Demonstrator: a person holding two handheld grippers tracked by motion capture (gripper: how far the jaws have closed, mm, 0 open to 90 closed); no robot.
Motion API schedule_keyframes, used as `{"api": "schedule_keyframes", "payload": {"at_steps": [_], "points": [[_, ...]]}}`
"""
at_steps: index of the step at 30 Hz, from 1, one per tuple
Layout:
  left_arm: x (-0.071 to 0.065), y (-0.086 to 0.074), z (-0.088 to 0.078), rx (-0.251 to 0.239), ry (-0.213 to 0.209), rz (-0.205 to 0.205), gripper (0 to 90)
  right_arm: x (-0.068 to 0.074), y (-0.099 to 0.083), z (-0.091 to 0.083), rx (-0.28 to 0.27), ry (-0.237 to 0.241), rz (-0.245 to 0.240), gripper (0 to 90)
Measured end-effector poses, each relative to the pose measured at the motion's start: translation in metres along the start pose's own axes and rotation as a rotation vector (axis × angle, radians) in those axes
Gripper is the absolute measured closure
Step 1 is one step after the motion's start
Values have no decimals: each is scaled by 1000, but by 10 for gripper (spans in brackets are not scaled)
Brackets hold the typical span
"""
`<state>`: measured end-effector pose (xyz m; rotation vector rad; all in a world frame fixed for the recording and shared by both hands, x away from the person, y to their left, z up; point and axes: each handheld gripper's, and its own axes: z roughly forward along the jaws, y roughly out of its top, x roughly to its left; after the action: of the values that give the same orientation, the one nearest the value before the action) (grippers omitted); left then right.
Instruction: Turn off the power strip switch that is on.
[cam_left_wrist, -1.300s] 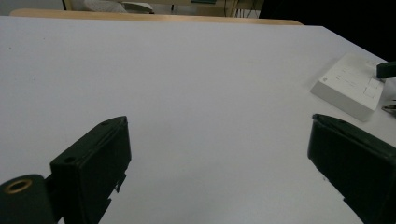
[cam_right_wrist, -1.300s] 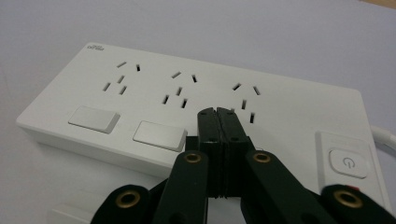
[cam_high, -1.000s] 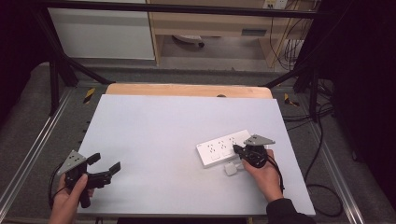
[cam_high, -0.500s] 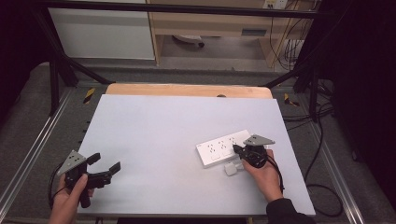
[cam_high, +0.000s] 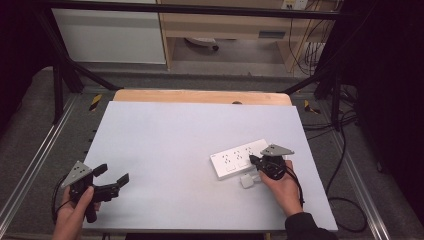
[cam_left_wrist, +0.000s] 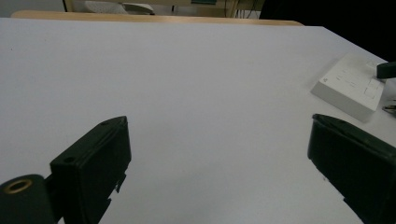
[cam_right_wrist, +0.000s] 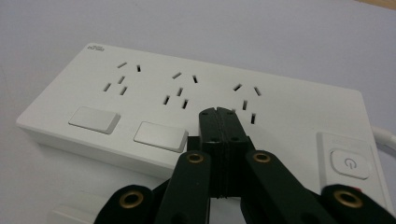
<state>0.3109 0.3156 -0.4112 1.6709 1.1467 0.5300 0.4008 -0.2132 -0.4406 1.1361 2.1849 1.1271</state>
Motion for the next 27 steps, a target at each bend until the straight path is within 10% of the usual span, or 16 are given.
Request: {"api": "schedule_keyframes", "payload": {"at_steps": [27], "points": [[0,0,0,-3,1,0,59,1,-1,1,14,1,-3,900]]}}
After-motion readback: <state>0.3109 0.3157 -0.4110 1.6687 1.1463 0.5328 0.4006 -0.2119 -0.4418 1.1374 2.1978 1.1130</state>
